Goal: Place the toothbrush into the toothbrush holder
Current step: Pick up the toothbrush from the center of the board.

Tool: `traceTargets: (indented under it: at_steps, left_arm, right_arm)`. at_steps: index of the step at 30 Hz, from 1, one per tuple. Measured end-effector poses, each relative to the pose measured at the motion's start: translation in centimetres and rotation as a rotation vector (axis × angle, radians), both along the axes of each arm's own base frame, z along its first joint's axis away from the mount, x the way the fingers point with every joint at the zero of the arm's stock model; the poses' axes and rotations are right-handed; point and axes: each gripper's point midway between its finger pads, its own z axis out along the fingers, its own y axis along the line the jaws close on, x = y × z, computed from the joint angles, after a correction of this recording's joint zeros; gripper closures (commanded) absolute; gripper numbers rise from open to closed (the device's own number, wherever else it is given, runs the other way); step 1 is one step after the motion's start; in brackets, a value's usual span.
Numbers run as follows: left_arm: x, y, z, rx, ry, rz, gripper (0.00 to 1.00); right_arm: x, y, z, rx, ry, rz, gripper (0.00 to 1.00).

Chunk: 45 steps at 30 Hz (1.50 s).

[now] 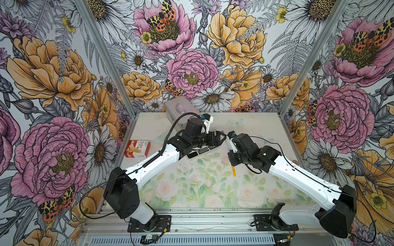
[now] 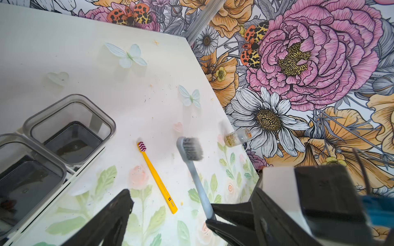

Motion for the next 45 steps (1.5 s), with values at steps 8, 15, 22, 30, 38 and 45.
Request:
traceTargets:
  at_steps: [8, 15, 22, 30, 38, 45]
  left_arm:
    - [0.7, -0.9, -0.6, -0.025, 0.011, -0.002, 0.17]
    - [1.2, -1.4, -1.5, -0.027, 0.036, 0.005, 0.31]
    - [1.4, -1.8, -1.4, -0.042, 0.035, 0.005, 0.46]
    - [1.7, -2.0, -0.6, -0.059, 0.016, 0.004, 0.49]
    - [1.5, -2.6, -0.9, -0.059, 0.023, -0.005, 0.64]
    - [1.6, -3.0, -0.1, -0.073, 0.01, -0.009, 0.99]
  right_arm:
    - [0.0, 0.1, 0.0, 0.007, 0.002, 0.005, 1.0]
    - [-0.1, 0.2, 0.1, 0.009, 0.001, 0.006, 1.0]
    - [-0.1, 0.1, 0.3, 0.01, -0.006, 0.011, 1.0]
    - [-0.1, 0.1, 0.3, 0.01, -0.006, 0.012, 1.0]
    - [-0.2, 0.2, 0.4, 0.015, -0.007, 0.015, 1.0]
    - [-0.3, 0.2, 0.5, 0.015, -0.007, 0.02, 1.0]
